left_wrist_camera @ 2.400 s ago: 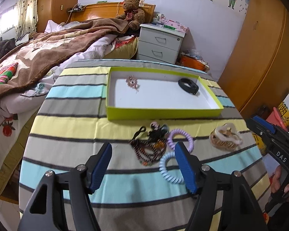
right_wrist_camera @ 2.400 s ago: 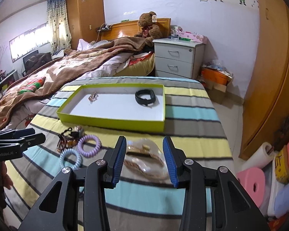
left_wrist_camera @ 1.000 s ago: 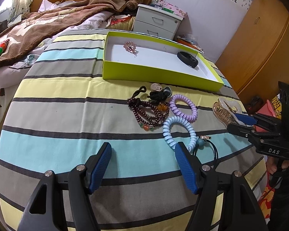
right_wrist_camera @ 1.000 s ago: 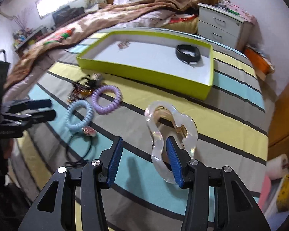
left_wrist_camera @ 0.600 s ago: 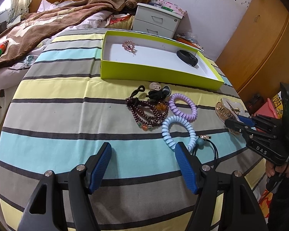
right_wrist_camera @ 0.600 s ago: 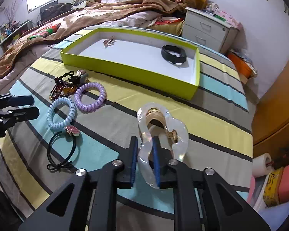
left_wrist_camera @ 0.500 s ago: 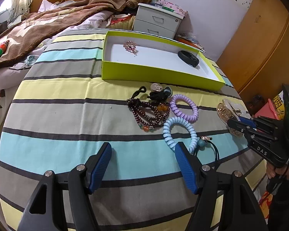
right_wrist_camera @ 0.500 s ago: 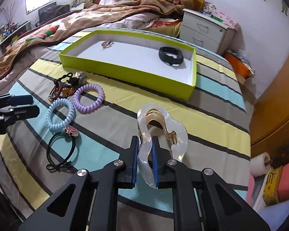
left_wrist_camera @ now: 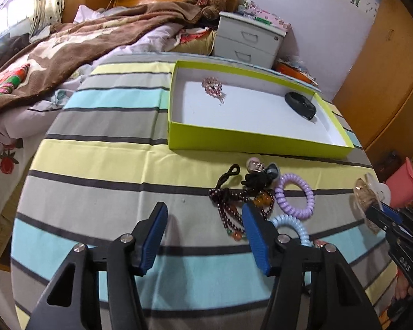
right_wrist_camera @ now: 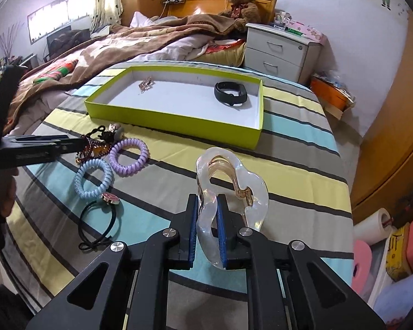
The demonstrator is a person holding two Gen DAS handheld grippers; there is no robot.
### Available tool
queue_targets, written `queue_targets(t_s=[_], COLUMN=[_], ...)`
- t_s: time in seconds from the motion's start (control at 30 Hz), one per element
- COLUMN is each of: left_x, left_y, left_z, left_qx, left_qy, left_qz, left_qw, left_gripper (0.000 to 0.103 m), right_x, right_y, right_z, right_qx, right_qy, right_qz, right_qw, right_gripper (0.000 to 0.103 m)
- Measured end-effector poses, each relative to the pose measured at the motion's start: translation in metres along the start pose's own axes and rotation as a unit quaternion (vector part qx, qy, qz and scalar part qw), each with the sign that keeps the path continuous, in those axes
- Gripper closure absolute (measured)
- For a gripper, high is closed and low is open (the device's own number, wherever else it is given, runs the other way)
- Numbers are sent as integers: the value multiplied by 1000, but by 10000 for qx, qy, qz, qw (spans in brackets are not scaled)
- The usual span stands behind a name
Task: Organize jewelry
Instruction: 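Hold the claw clip raised while the left gripper grasps the dark bead necklace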
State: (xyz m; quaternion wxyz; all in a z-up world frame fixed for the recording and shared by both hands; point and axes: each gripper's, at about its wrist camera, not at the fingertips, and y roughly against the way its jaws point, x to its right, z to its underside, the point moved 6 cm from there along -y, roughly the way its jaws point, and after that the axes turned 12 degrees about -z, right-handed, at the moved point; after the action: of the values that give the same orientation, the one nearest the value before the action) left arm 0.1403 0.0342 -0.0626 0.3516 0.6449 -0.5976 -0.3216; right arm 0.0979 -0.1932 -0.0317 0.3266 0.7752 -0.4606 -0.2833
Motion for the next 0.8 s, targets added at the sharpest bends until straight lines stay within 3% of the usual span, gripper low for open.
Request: queue_targets(t_s=[0.1, 0.57, 0.63, 0.7, 0.8], left_x=[4, 23, 24, 25, 27], left_y=[-5, -14, -13, -12, -12], left_z=[-2, -12, -12, -12, -12], left_qx=[84, 207, 221, 232, 228], left_qy=[-208, -730, -743, -748, -738], left_qz=[-319, -627, -621, -595, -515], left_qw=[9992, 9951, 9951, 9952, 9957], left_gripper=[47, 48, 57, 77, 85], right_x=[-1, -3, -4, -3, -3], right_y=[2, 1, 1, 0, 0], right_z=[-1, -4, -4, -4, -5], right_qx=[46, 106, 96, 94, 96], right_qy=[8, -19, -9, -13, -9], right_qz=[-29, -96, -97, -92, -95], right_qw=[10000, 9999, 9999, 9999, 9999], right_gripper=[90, 90, 90, 90, 90])
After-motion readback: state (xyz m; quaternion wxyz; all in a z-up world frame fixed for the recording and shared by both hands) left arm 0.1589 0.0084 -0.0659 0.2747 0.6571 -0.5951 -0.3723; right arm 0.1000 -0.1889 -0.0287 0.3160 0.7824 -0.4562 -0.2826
